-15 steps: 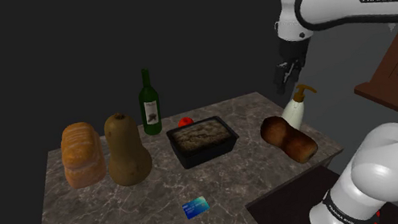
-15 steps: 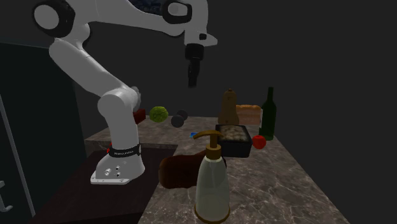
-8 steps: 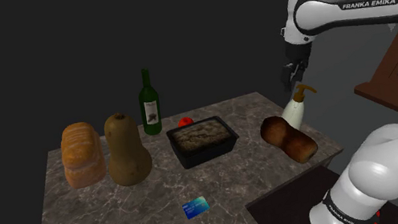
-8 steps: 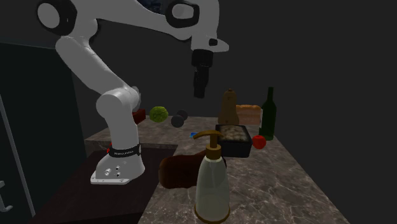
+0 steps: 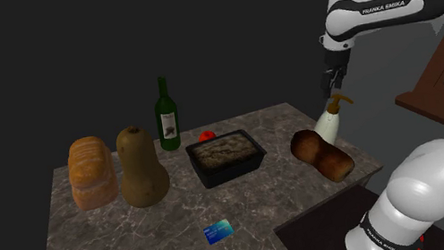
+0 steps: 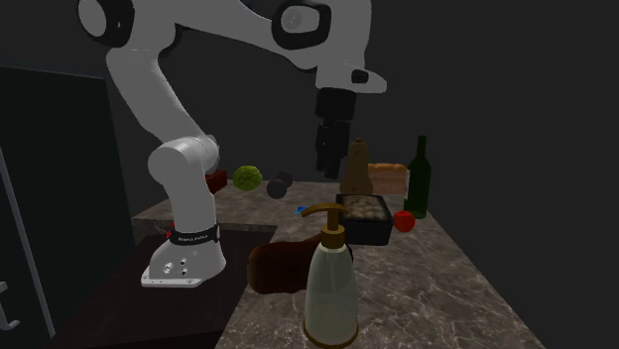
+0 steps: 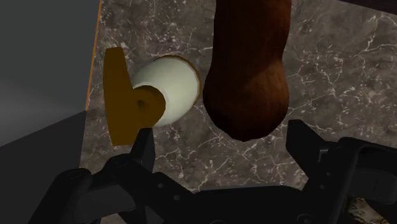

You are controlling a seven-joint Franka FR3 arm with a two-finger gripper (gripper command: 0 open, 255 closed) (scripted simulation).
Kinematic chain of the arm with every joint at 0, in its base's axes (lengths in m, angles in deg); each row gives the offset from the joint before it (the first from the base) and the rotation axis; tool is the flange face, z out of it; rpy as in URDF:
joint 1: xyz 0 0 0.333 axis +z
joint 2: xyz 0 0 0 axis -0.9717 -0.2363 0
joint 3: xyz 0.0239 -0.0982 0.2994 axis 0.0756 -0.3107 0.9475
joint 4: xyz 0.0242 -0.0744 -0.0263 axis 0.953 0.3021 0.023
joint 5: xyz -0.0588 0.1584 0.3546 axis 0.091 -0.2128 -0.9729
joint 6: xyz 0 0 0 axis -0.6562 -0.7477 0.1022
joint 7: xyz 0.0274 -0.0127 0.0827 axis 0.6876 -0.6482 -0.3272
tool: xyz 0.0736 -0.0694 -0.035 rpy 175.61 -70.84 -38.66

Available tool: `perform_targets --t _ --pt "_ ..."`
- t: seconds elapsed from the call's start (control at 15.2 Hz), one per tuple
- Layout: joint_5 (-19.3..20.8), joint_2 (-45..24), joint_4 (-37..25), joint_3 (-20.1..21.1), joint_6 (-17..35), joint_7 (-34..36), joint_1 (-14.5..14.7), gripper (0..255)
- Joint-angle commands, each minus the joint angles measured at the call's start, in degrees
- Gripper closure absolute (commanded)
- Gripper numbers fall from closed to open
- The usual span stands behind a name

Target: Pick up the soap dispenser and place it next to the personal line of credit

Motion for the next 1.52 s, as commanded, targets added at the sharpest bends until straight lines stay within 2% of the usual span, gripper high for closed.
perform_targets --t 0.0,0.26,0.79,1.32,1.39,1.45 --pt "0.0 -3.6 -2.0 -2.4 1.6 -2.8 -0.4 0" --pt "-1.3 -11.3 -6.7 -7.0 4.5 -8.8 -1.1 0" --pt "-0.9 -12.5 -2.0 -8.0 10.5 -8.8 -1.6 0" --pt "-0.9 -12.5 -2.0 -8.0 10.5 -8.8 -1.7 0" --pt "-0.9 -12.5 -2.0 -8.0 10.5 -8.8 -1.7 255" --pt "-0.9 -12.5 -2.0 -8.0 10.5 -8.8 -1.7 255"
